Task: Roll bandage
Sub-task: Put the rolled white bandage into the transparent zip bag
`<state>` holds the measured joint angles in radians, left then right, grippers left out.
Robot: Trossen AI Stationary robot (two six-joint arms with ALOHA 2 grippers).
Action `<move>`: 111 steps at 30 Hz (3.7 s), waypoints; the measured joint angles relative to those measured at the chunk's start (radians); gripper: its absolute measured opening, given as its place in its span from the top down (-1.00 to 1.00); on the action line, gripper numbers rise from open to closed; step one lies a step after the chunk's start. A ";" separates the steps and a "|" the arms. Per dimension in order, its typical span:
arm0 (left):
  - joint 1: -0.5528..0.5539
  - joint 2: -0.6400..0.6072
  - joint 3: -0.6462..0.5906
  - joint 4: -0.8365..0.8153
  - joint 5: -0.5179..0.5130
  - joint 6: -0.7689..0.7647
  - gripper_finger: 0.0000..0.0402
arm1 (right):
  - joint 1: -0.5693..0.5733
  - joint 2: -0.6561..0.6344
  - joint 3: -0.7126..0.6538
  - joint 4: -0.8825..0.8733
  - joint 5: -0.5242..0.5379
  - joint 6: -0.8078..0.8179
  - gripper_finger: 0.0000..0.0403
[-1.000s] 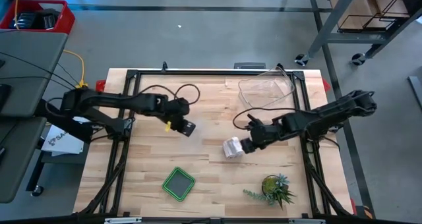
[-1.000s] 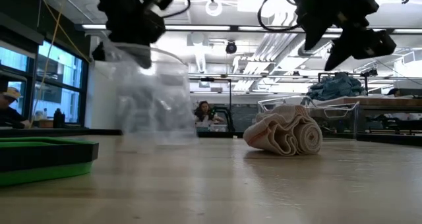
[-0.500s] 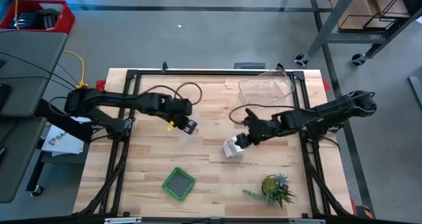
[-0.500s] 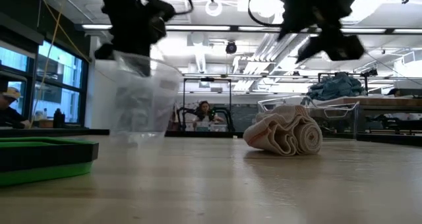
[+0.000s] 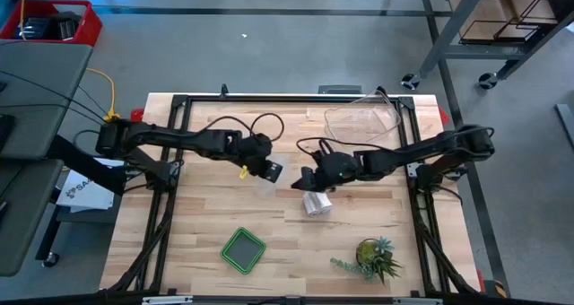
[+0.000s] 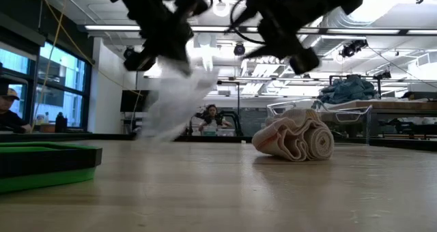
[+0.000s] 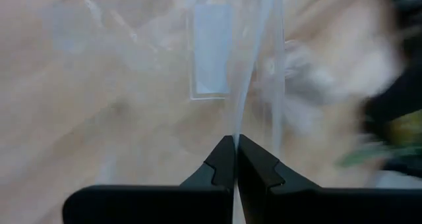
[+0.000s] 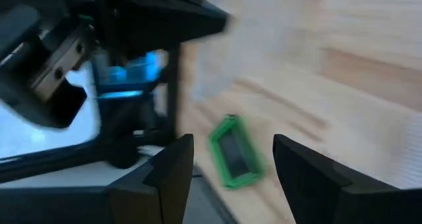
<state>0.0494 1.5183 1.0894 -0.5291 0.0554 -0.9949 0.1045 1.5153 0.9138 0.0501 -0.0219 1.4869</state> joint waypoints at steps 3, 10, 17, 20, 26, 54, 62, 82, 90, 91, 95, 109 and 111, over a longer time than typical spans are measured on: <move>-0.001 -0.022 0.002 0.074 0.017 -0.031 1.00 | -0.012 0.021 0.000 0.130 -0.006 -0.001 0.01; -0.001 -0.014 0.001 0.131 0.040 -0.067 1.00 | -0.042 0.020 0.001 0.094 0.006 0.051 0.01; -0.011 0.001 0.001 0.139 0.013 -0.078 1.00 | -0.047 0.023 0.001 0.040 0.066 0.113 0.01; -0.009 0.015 0.000 0.151 0.006 -0.078 1.00 | -0.049 0.023 0.001 0.040 0.073 0.135 0.01; 0.009 0.027 0.001 0.216 0.011 -0.096 1.00 | -0.064 0.024 0.001 0.030 0.092 0.174 0.01; 0.109 -0.065 0.001 0.208 0.014 -0.138 1.00 | -0.088 -0.076 0.001 -0.284 0.174 0.099 1.00; 0.147 -0.036 0.001 0.245 0.042 -0.129 1.00 | -0.127 -0.138 0.011 -0.293 0.169 0.037 1.00; 0.117 0.116 0.001 0.229 -0.011 -0.093 1.00 | -0.147 -0.069 -0.065 -0.368 0.119 -0.075 1.00; 0.092 0.211 0.001 0.303 -0.080 -0.076 1.00 | -0.158 -0.057 -0.109 -0.326 0.190 -0.073 1.00; 0.088 0.230 0.001 0.318 -0.080 -0.077 1.00 | -0.158 -0.048 -0.114 -0.325 0.193 -0.070 1.00; 0.067 0.297 0.001 0.374 -0.066 -0.103 1.00 | -0.157 -0.008 -0.136 -0.298 0.175 -0.044 1.00; 0.045 0.334 0.000 0.430 -0.070 -0.138 1.00 | -0.150 0.090 -0.171 -0.209 0.126 0.081 1.00; 0.045 0.334 0.000 0.423 -0.083 -0.137 1.00 | -0.150 0.090 -0.171 -0.210 0.124 0.096 1.00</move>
<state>0.0944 1.8519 1.0897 -0.1060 -0.0276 -1.1322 -0.0456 1.6058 0.7425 -0.1600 0.1024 1.5833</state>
